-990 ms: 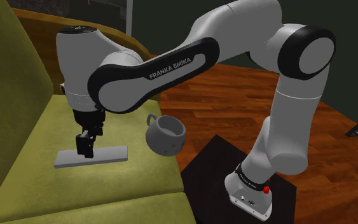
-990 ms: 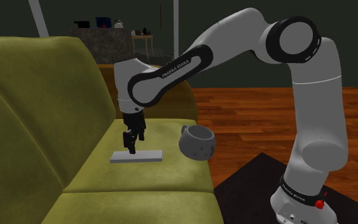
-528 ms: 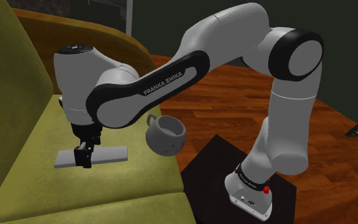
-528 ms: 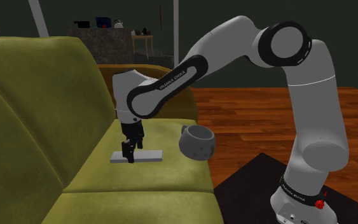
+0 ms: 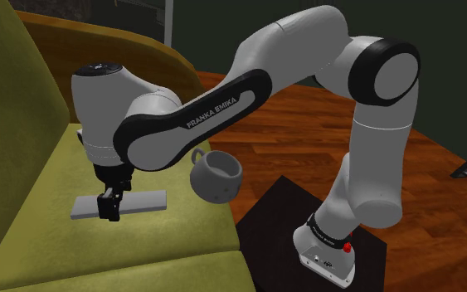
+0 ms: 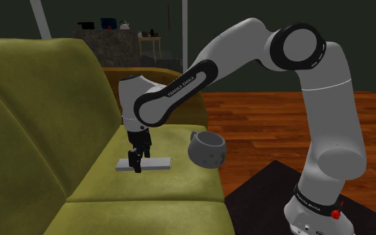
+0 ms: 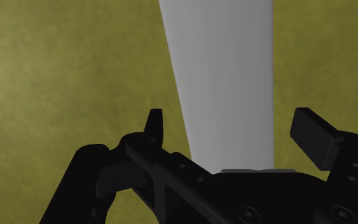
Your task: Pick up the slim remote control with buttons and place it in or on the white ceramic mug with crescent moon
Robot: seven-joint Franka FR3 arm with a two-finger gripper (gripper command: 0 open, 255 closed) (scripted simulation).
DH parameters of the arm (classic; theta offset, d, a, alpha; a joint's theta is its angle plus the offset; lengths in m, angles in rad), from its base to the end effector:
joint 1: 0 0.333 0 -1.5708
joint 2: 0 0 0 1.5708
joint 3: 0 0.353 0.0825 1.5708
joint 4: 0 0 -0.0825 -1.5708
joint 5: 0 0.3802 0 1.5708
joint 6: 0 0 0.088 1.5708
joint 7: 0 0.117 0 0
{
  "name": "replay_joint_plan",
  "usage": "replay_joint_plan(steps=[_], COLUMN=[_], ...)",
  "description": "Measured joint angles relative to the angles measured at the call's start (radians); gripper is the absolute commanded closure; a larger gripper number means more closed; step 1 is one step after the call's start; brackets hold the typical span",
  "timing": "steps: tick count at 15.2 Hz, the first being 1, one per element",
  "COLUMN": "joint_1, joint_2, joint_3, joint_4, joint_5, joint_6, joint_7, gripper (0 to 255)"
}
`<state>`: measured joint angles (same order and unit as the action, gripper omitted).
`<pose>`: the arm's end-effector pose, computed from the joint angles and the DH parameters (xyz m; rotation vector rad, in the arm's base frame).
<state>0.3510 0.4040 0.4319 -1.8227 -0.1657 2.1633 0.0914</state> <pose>0.4805 0.4328 0.3570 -2.9024 -1.1544 0.0496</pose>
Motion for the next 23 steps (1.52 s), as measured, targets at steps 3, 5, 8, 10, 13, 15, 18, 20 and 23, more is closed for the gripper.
replay_joint_plan(steps=[3,5,8,10,13,15,18,20,23], joint_1=[0.0,0.0,0.0,0.0,-0.002,-0.005,-0.007,-0.009,-0.01], joint_2=[-0.001,-0.001,-0.001,-0.001,-0.008,-0.02,-0.042,-0.051,-0.066], joint_3=[0.001,0.001,0.0,0.0,0.002,0.005,0.011,0.013,0.017], joint_4=[0.0,0.0,0.0,0.0,0.005,0.014,0.026,0.04,0.064], joint_5=[0.0,0.0,0.0,0.0,0.004,0.011,0.022,0.027,0.036], joint_6=[0.0,0.001,0.001,0.001,-0.012,-0.032,-0.064,-0.086,-0.124], joint_7=[0.0,0.0,0.0,0.0,-0.003,-0.007,-0.011,-0.015,-0.018], gripper=[255,255,255,255,255,255,255,255,255])
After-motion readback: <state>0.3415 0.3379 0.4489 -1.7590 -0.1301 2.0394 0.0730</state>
